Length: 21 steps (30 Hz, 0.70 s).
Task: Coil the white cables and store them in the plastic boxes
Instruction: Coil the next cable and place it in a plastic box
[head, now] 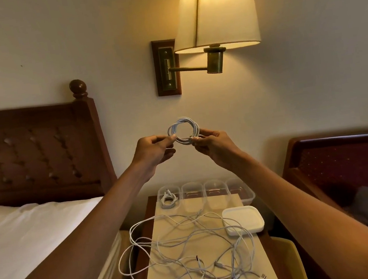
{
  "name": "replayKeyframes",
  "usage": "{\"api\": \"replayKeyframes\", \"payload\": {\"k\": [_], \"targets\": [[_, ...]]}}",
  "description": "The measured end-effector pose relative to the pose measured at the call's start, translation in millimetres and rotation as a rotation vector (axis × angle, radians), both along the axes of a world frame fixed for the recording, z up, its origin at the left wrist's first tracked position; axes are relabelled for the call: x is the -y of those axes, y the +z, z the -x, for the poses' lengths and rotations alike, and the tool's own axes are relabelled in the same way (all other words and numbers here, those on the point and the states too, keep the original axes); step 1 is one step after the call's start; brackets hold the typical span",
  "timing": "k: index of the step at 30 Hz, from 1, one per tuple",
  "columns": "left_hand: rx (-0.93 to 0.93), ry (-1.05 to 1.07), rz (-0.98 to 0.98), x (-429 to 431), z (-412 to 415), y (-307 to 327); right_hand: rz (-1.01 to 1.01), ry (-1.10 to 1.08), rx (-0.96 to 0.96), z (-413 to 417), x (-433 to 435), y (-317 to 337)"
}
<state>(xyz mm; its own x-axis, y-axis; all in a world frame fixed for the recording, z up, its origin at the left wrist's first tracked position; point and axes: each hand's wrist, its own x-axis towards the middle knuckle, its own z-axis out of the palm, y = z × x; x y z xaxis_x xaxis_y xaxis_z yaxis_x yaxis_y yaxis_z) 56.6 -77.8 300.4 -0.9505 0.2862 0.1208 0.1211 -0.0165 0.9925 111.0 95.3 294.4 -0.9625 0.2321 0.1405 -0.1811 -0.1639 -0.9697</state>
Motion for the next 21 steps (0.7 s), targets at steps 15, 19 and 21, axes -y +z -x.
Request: {"api": "replayKeyframes", "payload": {"k": [15, 19, 21], "targets": [[-0.27, 0.17, 0.431, -1.2, 80.6, -138.0, -0.227, -0.195, 0.273, 73.1, -38.2, -134.0], [-0.221, 0.191, 0.546, -7.2, 108.2, -183.3, -0.315, -0.311, 0.403, 106.9, -49.0, -186.5], [-0.196, 0.179, 0.616, -10.0, 122.1, -205.9, -0.386, -0.366, 0.45, 121.1, -50.1, -205.6]]}}
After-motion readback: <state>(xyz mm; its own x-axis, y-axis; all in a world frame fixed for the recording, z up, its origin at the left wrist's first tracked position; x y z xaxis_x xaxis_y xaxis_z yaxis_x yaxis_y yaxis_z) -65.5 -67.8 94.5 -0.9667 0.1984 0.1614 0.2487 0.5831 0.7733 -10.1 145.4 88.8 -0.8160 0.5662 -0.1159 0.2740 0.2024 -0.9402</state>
